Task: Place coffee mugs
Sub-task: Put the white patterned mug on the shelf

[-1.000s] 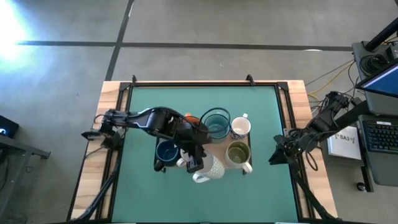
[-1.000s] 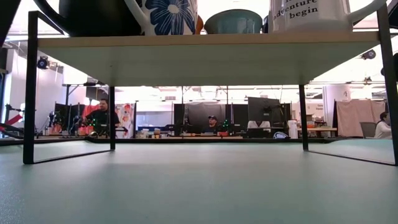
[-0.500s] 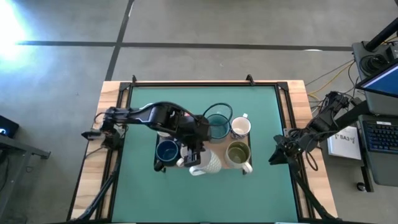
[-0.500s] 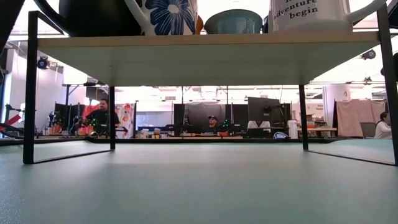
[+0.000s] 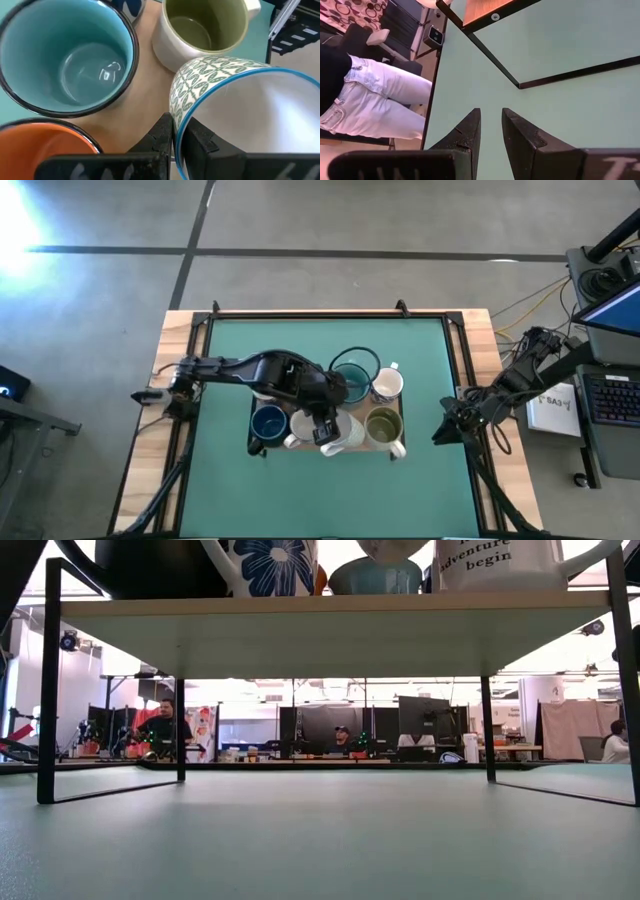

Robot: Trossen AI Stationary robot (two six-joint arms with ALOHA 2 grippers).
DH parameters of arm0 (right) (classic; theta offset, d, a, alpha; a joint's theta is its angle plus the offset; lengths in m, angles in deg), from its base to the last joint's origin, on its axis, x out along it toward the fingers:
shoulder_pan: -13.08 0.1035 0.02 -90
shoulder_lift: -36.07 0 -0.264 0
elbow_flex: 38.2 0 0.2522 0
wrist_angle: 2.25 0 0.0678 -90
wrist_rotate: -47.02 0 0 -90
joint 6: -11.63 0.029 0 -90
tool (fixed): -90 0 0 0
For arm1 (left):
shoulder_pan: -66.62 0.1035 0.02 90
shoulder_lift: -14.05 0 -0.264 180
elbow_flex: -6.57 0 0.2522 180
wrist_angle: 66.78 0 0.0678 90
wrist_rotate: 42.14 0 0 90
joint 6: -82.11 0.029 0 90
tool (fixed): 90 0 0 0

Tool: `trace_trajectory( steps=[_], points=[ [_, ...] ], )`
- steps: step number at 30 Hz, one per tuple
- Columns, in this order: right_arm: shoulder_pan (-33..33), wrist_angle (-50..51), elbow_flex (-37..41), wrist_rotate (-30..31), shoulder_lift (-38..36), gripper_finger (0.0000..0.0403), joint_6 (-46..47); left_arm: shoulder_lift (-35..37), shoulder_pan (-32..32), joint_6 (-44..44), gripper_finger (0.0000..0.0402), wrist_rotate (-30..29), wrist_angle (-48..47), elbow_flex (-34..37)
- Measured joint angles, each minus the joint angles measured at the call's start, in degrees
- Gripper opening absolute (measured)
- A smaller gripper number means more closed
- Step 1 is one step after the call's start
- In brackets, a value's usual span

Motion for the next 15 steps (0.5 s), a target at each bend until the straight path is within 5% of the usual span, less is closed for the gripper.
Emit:
trace_trajectory(
  steps=[15],
  points=[
    [0.0, 0.0, 0.0, 0.0, 0.0, 0.0068, 0.0, -2.3, 0.1, -5.8, 0.0010, -1.3, -0.4, 0.1]
  ],
)
